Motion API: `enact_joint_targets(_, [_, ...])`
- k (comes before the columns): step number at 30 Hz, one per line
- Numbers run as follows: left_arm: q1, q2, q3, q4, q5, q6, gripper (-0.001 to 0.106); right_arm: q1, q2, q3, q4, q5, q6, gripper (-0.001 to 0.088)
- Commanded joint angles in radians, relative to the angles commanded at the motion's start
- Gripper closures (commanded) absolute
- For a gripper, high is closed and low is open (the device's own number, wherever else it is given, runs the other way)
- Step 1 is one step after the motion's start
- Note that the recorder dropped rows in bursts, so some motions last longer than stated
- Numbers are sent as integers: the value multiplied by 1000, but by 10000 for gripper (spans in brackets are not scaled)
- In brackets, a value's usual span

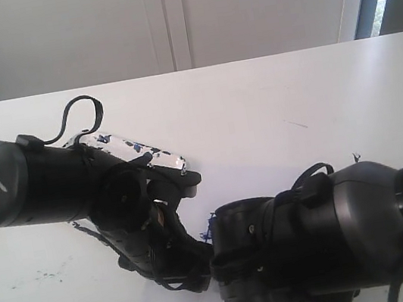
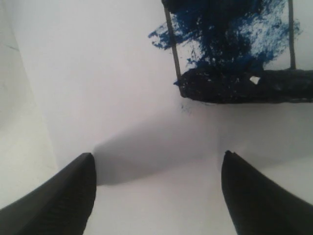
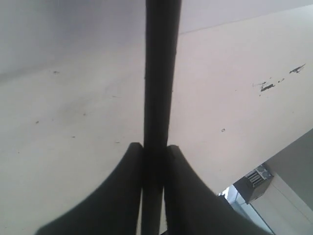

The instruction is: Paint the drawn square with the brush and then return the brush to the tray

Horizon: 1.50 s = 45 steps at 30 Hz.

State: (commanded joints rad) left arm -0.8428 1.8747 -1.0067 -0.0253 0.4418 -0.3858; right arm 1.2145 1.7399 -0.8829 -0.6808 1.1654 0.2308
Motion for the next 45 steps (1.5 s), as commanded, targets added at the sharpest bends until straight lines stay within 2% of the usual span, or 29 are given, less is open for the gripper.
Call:
enact_joint_targets(11, [0, 0, 0, 0, 8, 0, 304, -12, 17, 0, -55, 32, 9, 868])
enact_joint_targets(21, [4, 0, 0, 0, 15, 4, 304, -17, 8, 0, 32, 36, 0, 868])
enact_joint_targets(29, [62, 0, 0, -11, 34, 7, 304, -18, -45, 0, 47, 49, 0, 868])
enact_joint_targets(45, [64, 0, 0, -22, 52, 24, 304, -20, -21, 0, -5, 33, 8, 868])
